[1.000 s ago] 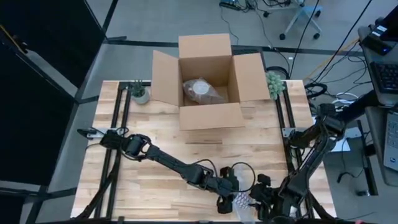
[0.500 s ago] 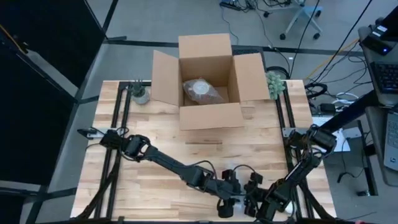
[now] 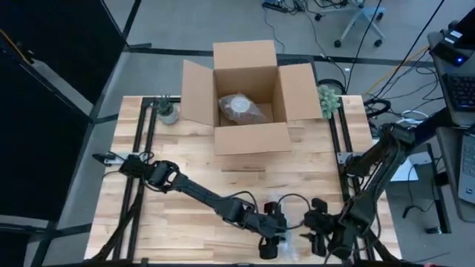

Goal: Wrap mug
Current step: Wrap the red mug with the bubble wrap

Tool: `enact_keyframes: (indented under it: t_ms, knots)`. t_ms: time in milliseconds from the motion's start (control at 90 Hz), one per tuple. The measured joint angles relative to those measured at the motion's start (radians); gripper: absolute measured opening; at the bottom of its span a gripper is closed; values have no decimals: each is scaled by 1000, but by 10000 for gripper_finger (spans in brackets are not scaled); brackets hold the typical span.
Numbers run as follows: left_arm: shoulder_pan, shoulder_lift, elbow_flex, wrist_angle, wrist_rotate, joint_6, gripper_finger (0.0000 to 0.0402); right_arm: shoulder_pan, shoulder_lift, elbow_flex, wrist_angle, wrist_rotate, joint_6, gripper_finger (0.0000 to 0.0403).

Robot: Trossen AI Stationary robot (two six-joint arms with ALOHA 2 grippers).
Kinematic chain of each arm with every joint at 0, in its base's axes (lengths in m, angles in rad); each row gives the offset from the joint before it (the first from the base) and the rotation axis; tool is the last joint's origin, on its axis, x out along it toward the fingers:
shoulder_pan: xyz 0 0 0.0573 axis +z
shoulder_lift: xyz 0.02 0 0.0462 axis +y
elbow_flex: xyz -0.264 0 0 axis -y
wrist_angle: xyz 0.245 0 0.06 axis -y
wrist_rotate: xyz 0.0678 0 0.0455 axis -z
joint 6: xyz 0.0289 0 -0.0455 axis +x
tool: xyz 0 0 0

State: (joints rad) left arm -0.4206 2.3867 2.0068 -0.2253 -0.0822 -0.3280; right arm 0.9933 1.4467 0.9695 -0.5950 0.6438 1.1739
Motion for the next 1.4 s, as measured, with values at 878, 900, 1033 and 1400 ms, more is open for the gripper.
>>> enact_keyframes:
  t_ms: [878, 900, 1033, 1400]
  knots:
    - [-22, 6, 221, -392, -24, 6, 141, -84, 199, 2, 183, 35, -112, 183]
    - [-24, 6, 232, -404, -25, 15, 141, -84, 199, 2, 183, 35, -112, 183]
    - [-41, 3, 251, -375, -111, 62, 141, -84, 200, 2, 184, 31, -113, 183]
    - [-46, -4, 96, -266, -231, 38, 141, -85, 202, 1, 190, 29, -116, 183]
